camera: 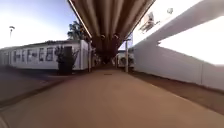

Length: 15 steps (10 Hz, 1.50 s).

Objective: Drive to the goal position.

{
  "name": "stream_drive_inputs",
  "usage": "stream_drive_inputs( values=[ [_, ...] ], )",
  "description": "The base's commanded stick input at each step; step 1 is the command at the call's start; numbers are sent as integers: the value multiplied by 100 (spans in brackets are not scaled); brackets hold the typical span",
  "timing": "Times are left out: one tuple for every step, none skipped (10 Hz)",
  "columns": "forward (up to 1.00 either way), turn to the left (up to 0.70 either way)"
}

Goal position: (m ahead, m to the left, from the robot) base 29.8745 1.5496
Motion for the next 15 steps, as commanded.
stream_drive_inputs(
  values=[
    [70,0],
    [70,0],
    [70,0],
    [70,0],
    [70,0],
    [70,0],
    [70,0],
    [70,0],
    [70,0],
    [70,8],
    [70,35],
    [70,24],
    [70,13],
    [70,7],
    [70,1]
  ],
)
